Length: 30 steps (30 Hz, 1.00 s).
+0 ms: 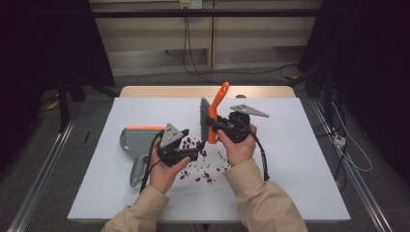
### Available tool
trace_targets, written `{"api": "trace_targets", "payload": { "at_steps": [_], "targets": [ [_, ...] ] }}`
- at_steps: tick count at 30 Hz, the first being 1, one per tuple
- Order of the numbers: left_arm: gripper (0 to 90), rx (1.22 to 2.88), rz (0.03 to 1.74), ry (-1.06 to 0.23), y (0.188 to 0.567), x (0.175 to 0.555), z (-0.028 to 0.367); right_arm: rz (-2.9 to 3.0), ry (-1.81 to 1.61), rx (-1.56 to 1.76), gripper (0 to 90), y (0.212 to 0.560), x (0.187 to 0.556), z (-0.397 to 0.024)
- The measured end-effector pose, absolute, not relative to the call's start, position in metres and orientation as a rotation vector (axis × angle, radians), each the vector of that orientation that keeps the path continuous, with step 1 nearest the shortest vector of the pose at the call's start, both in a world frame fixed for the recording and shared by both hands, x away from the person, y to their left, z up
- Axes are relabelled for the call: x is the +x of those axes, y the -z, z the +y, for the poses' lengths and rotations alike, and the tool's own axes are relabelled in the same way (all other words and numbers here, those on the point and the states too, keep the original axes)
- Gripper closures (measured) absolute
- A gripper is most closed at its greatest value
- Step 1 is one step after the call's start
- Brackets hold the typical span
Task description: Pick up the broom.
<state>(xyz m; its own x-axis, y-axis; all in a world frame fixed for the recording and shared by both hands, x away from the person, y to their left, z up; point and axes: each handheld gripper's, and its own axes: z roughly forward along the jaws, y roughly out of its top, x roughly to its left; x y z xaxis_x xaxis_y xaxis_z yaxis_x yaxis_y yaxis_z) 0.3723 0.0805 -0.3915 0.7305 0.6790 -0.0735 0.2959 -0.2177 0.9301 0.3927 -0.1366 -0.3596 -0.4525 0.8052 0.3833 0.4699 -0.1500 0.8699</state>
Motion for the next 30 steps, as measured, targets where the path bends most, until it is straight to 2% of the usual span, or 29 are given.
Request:
{"api": "trace_targets", "payload": {
  "at_steps": [8, 17, 30],
  "targets": [
    [16.9, 1.809, 0.737, -0.415, 0.384, 0.372, 0.091, 1.904, -1.539, 1.403, 69.6, 0.353, 0.393, -0.176],
    [14.0, 1.794, 0.696, -0.374, 0.378, 0.37, 0.1, 1.947, -1.459, 1.421, 69.6, 0.357, 0.389, -0.211],
    [12.8, 1.777, 0.714, -0.392, 0.372, 0.368, 0.136, 2.018, -1.347, 1.46, 69.6, 0.362, 0.382, -0.243]
  ]
}}
